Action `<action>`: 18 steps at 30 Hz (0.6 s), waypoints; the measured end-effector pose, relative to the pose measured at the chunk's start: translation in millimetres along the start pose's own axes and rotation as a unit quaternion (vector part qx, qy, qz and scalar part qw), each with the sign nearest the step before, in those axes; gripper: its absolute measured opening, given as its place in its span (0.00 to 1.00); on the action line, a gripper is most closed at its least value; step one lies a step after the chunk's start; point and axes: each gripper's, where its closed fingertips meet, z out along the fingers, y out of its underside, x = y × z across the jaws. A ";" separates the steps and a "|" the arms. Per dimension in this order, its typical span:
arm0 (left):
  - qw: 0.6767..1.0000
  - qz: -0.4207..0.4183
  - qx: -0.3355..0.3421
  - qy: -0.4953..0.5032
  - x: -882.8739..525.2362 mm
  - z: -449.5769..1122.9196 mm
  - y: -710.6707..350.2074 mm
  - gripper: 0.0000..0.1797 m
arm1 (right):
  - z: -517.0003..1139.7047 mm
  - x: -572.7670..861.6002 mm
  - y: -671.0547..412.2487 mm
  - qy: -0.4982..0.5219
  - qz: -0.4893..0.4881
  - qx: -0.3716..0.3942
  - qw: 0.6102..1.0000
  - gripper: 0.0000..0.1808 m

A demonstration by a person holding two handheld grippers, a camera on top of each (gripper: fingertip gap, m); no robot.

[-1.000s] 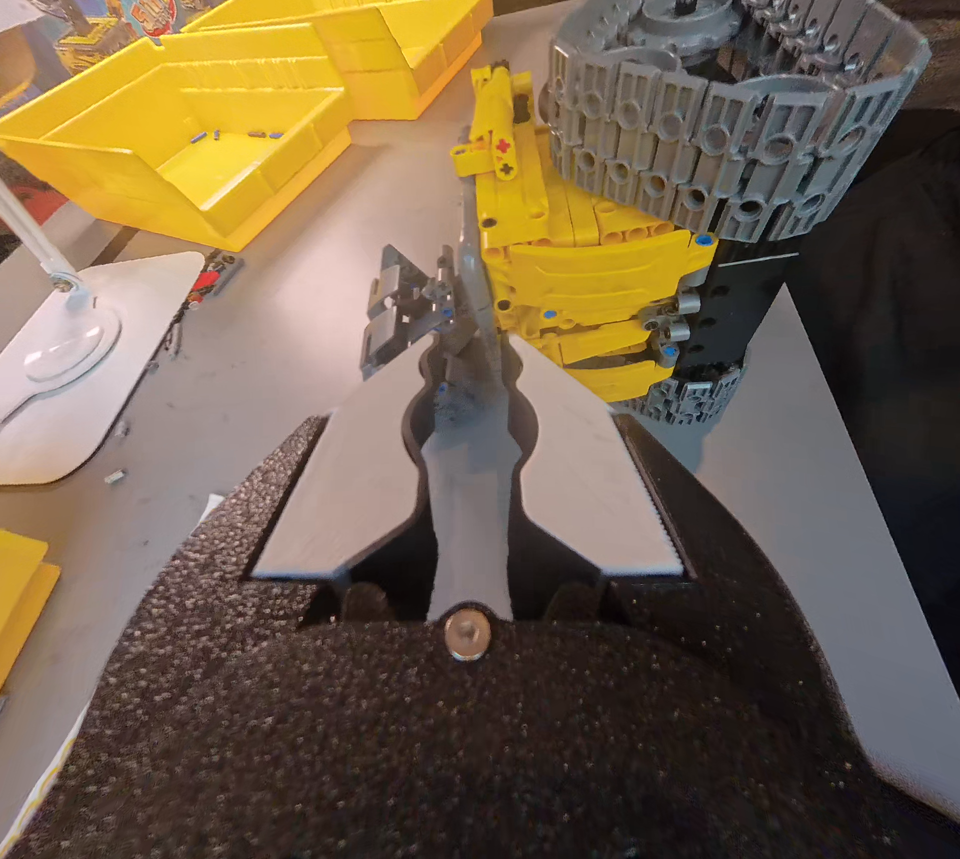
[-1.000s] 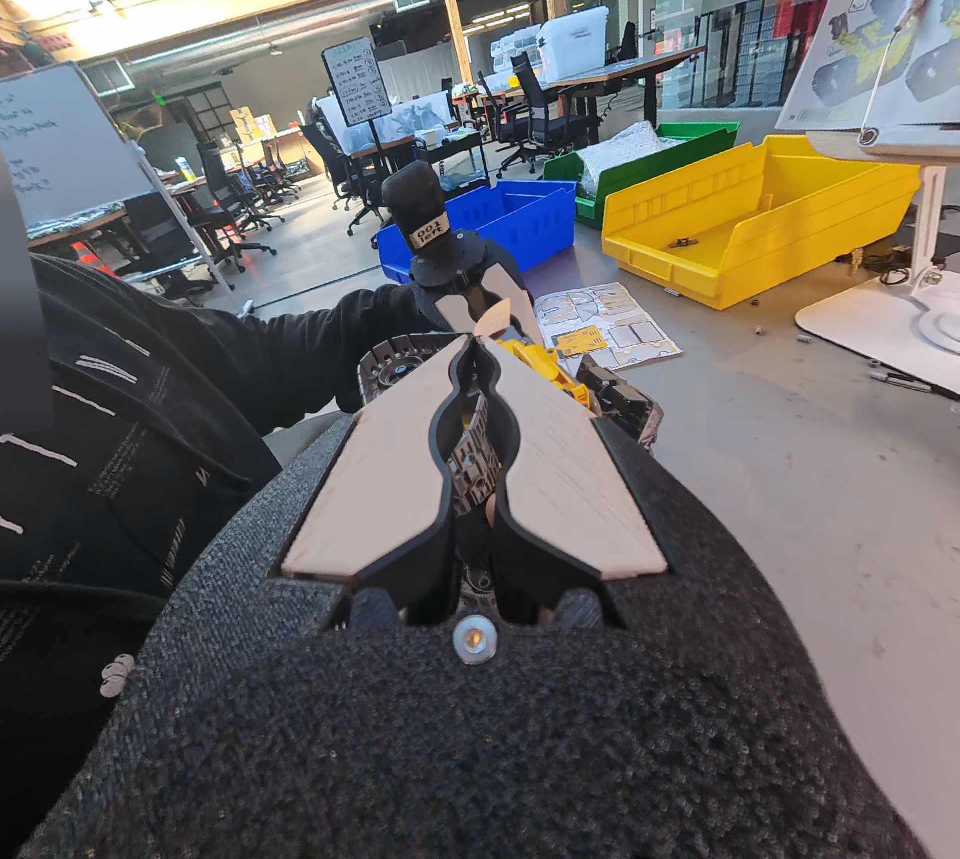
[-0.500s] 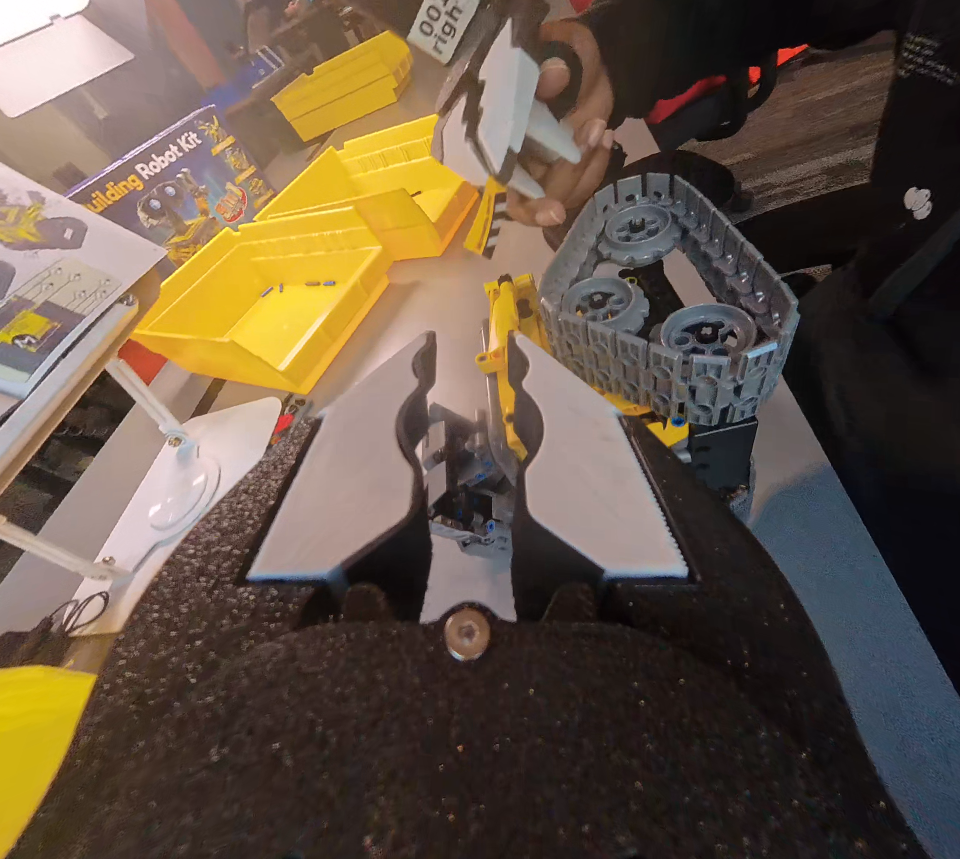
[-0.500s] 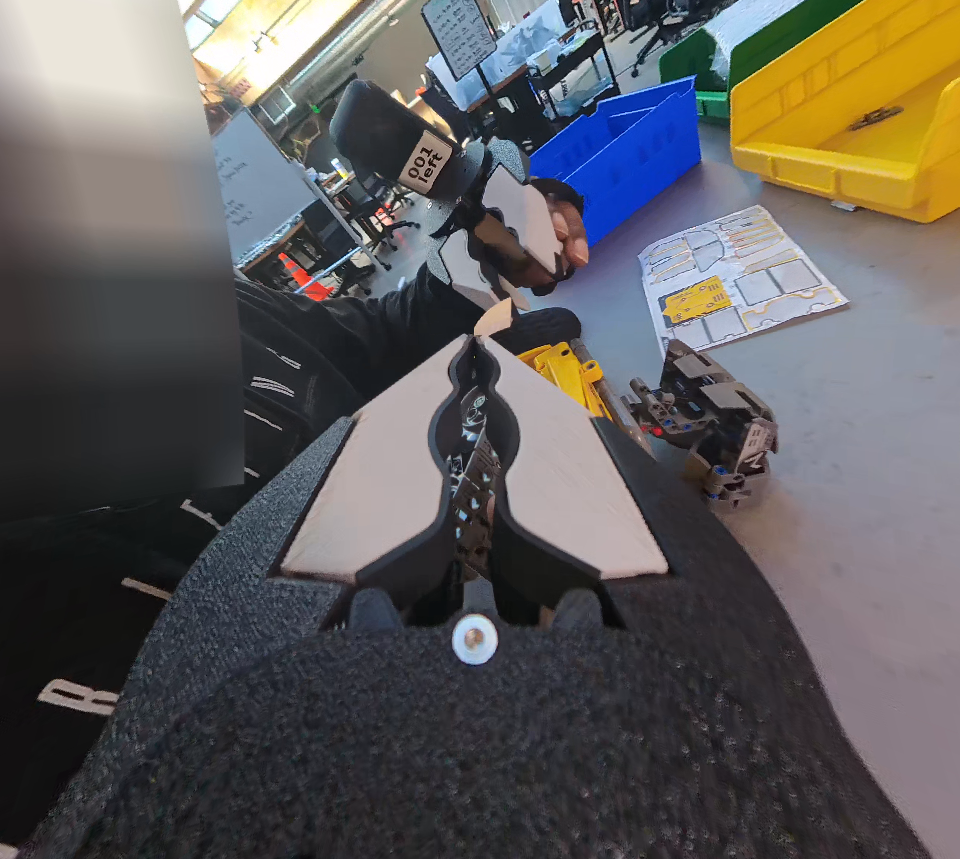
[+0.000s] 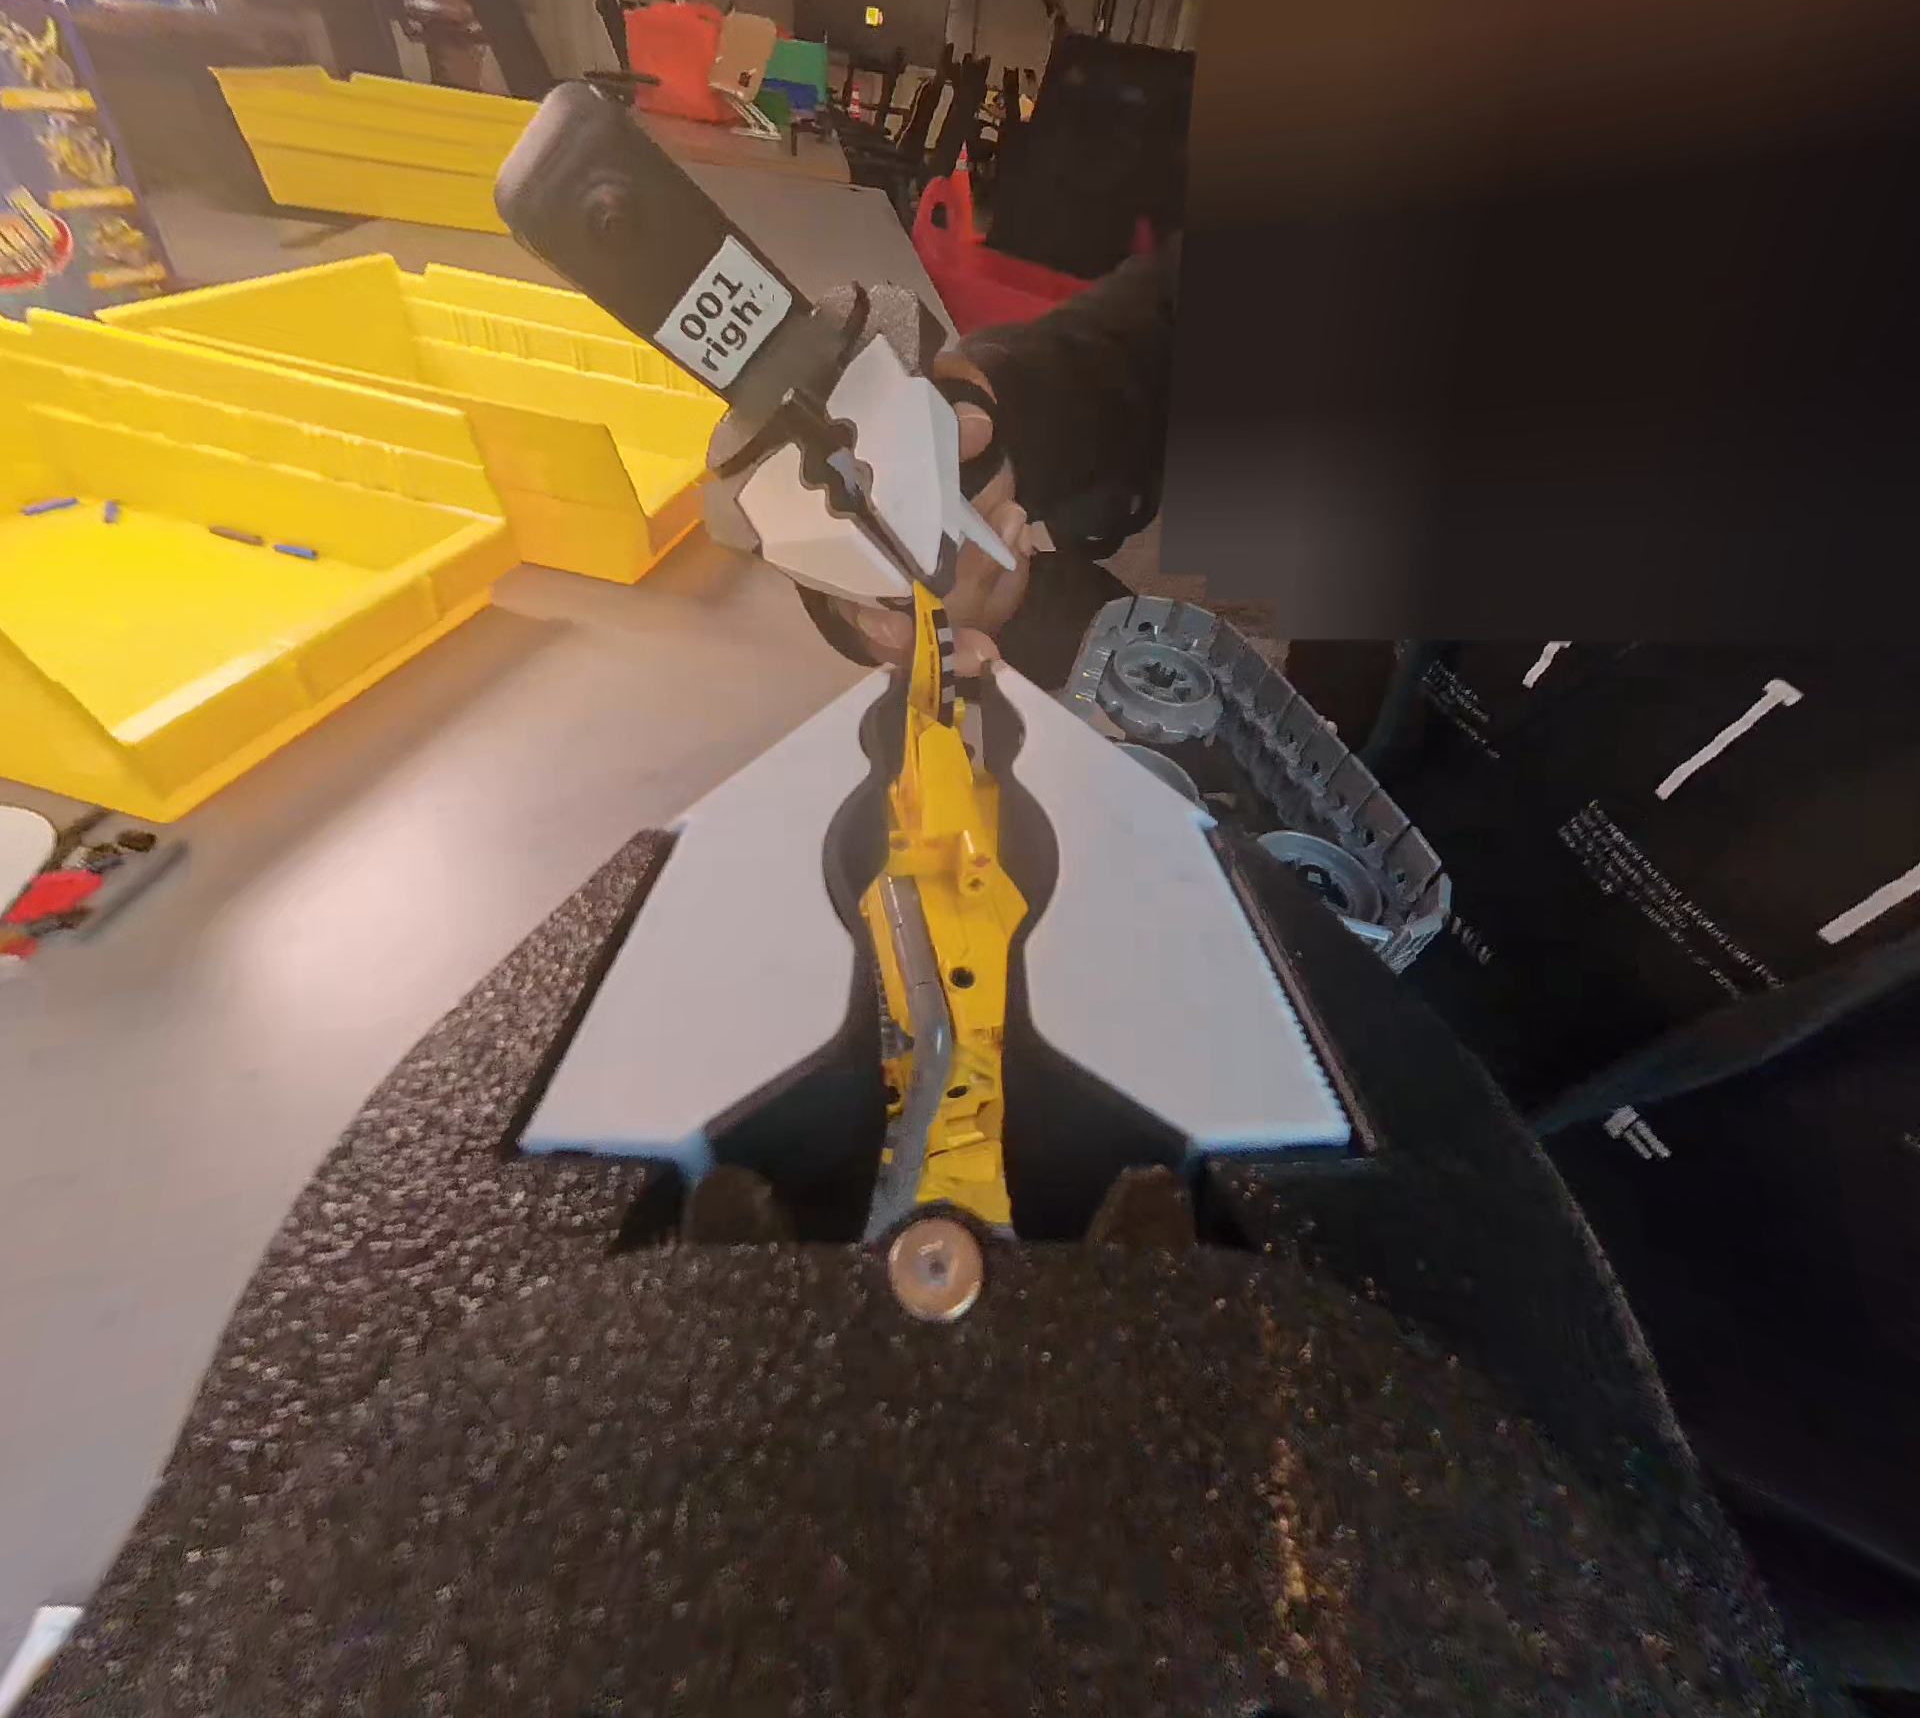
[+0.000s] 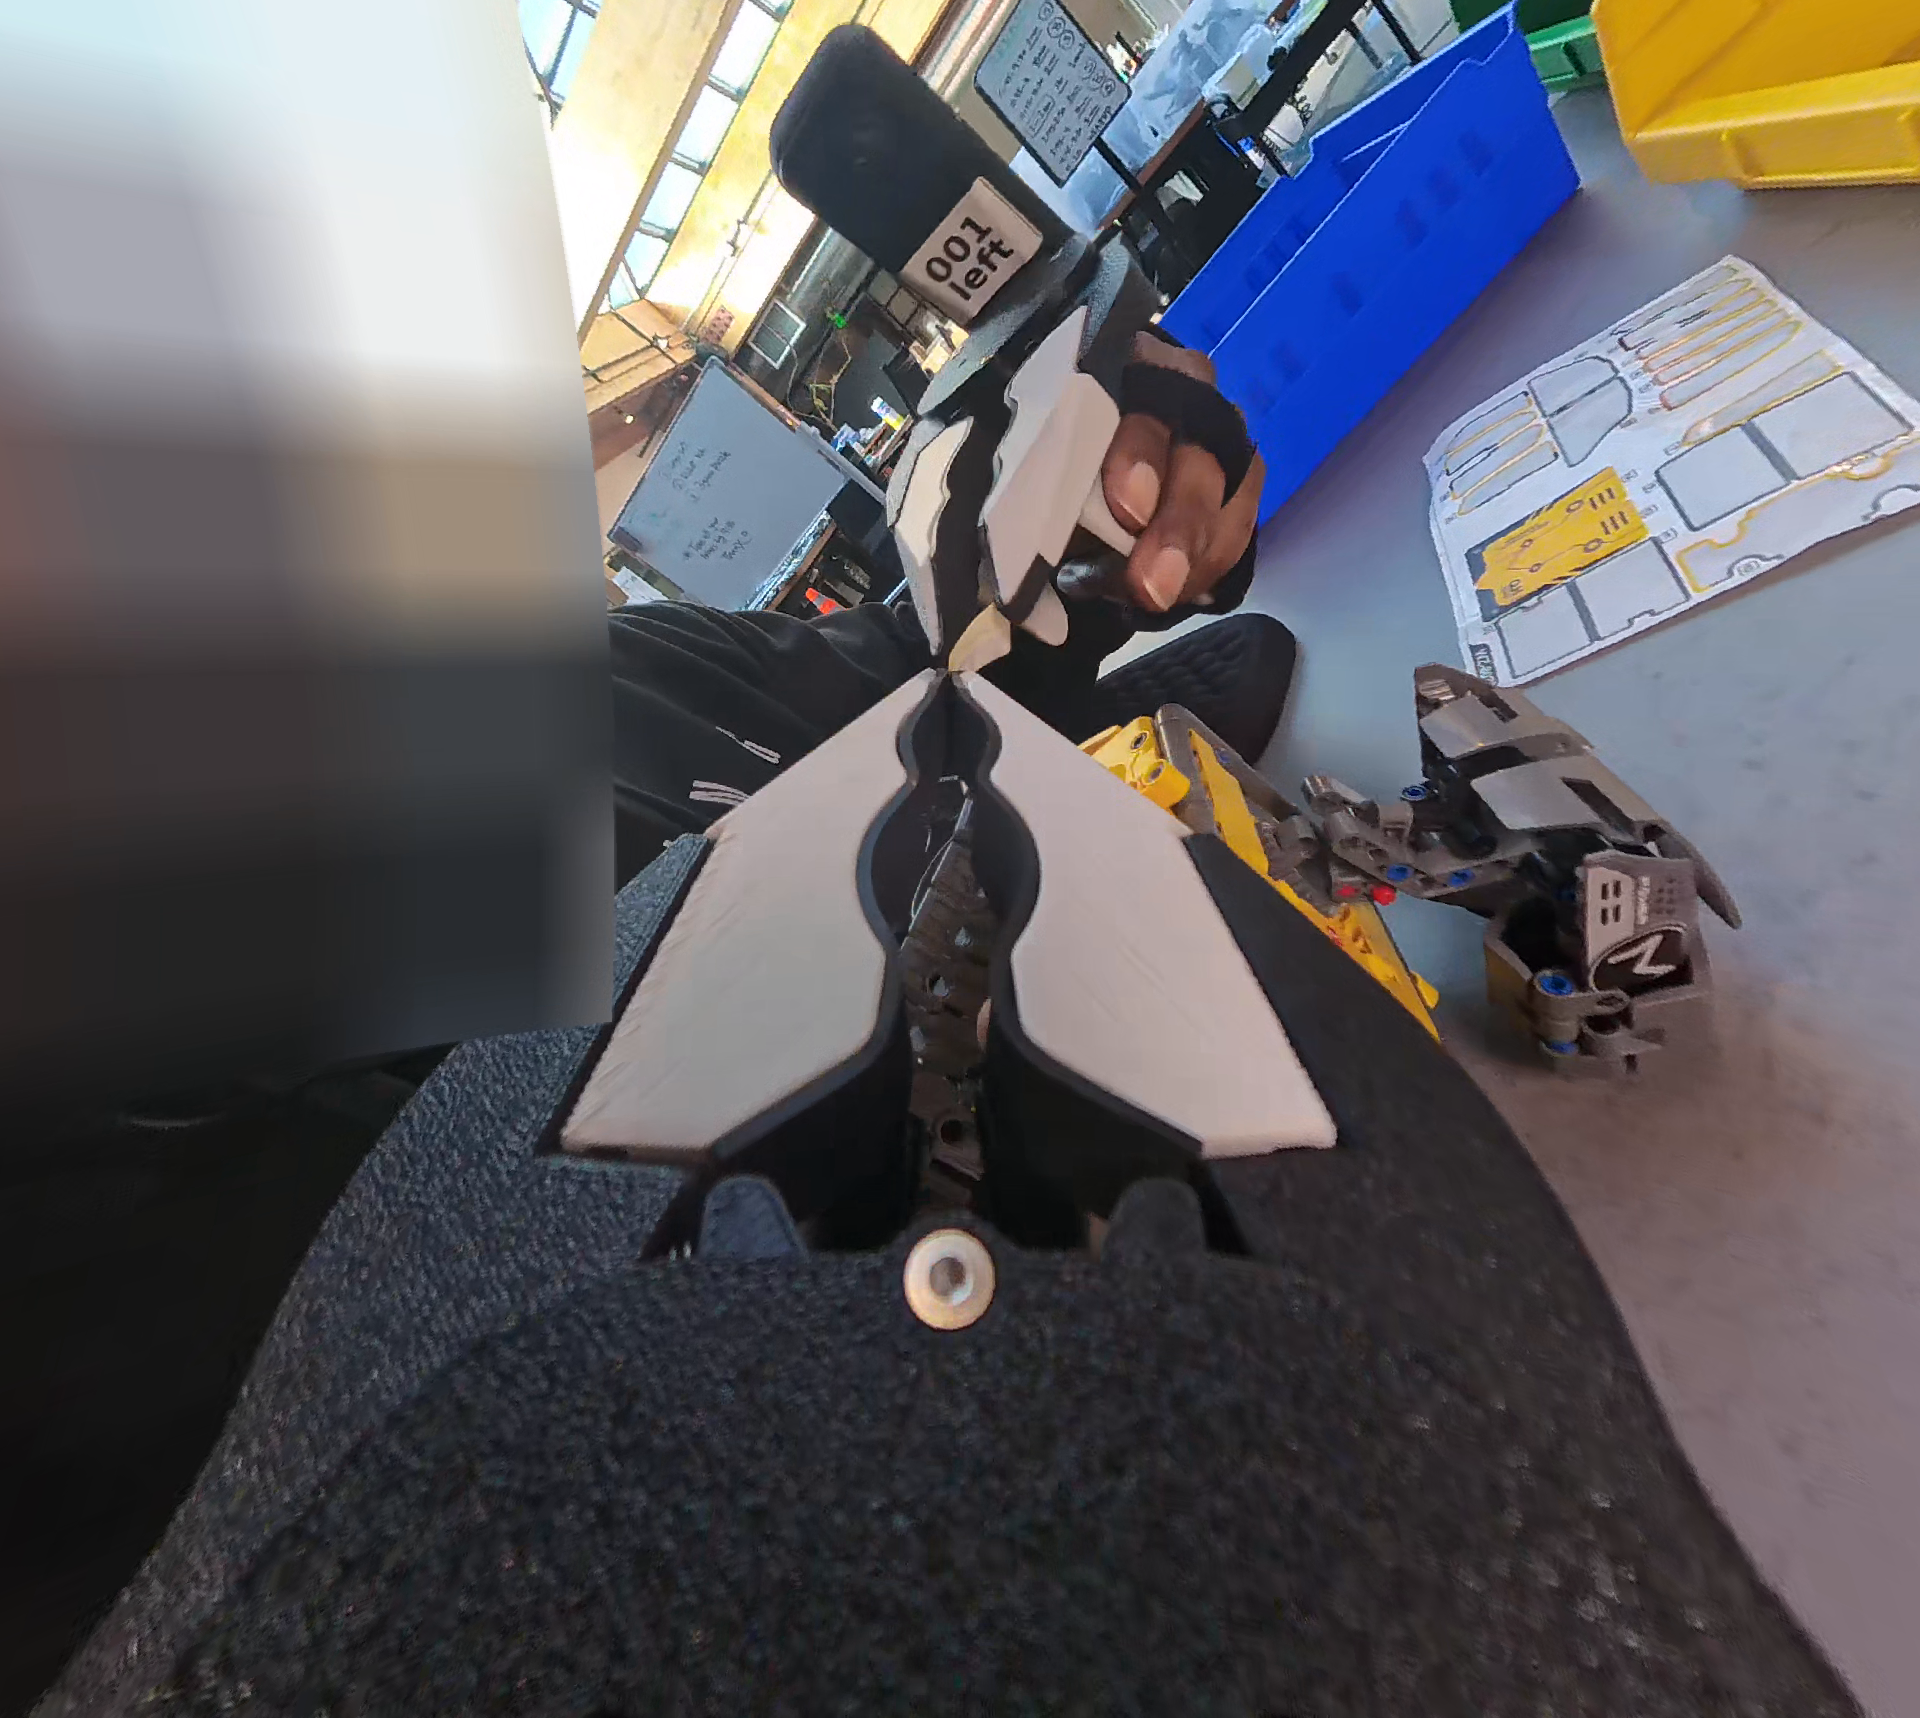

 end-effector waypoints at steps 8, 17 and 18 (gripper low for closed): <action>0.982 -0.187 -0.004 0.010 -13.2 0.3 7.8 0.00 | -0.8 6.1 0.4 0.028 0.026 -0.008 0.999 0.00; 0.953 -0.300 -0.036 0.029 -7.4 4.8 19.1 0.00 | -5.3 16.1 12.9 0.085 0.107 -0.029 0.990 0.00; 0.952 -0.303 -0.044 0.028 -6.6 4.8 20.9 0.00 | -6.0 17.2 14.8 0.091 0.115 -0.032 0.989 0.00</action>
